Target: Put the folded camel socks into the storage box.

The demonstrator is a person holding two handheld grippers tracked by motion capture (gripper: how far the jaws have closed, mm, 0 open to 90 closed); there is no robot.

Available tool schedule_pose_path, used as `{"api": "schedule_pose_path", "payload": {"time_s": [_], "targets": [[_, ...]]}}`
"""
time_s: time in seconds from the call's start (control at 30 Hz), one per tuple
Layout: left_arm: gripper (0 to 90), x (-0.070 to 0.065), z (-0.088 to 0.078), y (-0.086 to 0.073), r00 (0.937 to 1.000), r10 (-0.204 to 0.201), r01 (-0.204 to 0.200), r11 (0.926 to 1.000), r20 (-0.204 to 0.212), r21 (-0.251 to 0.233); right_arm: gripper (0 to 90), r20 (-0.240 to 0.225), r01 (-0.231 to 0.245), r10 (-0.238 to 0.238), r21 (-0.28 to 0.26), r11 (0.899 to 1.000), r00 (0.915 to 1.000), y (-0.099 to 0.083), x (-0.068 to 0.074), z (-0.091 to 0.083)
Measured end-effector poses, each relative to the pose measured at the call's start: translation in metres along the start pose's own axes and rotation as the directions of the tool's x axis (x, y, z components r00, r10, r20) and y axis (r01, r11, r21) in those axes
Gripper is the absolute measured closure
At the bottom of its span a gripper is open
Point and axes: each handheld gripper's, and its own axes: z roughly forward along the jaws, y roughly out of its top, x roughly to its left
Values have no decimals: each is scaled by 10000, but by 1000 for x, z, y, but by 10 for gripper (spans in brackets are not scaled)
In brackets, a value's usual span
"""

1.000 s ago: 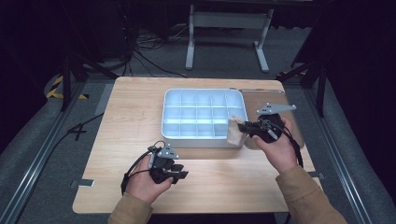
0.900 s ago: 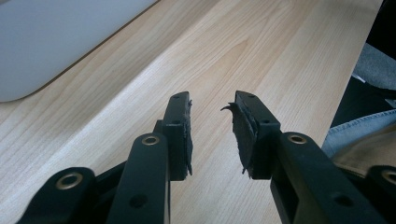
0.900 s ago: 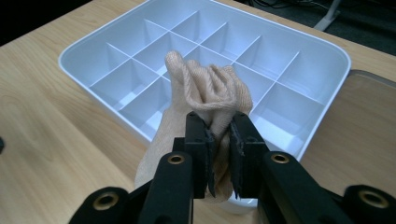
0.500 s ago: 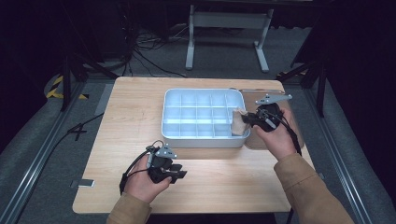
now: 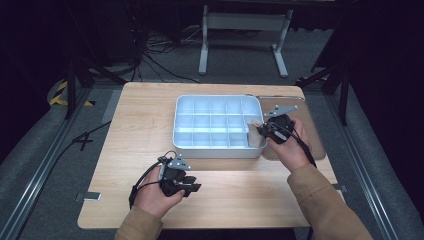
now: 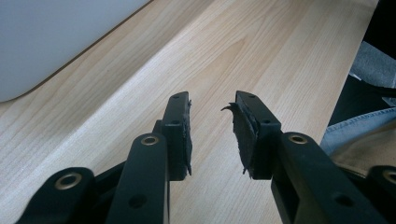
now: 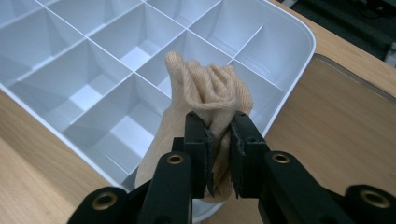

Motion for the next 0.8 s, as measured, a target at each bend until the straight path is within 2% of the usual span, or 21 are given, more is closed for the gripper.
{"api": "schedule_pose_path", "payload": {"time_s": [0.23, 0.47, 0.6, 0.8], "targets": [[664, 0, 0, 0, 10000, -12, 12, 10000, -29, -9, 782, 39, 247, -250, 566, 9981, 9997, -1, 5, 11], [660, 1, 0, -1, 10000, -28, 28, 10000, -65, -5, 779, -204, 120, -93, 1349, 9908, 9997, -4, 7, 24], [659, 1, 0, -2, 9999, -72, 72, 10000, -90, 11, 781, -301, -236, 305, 2074, 9780, 9991, -4, 6, 31], [655, 1, -2, -6, 9998, -143, 144, 9999, -165, 39, 783, -350, -221, 332, 2792, 9600, 9988, -3, 6, 42]]}}
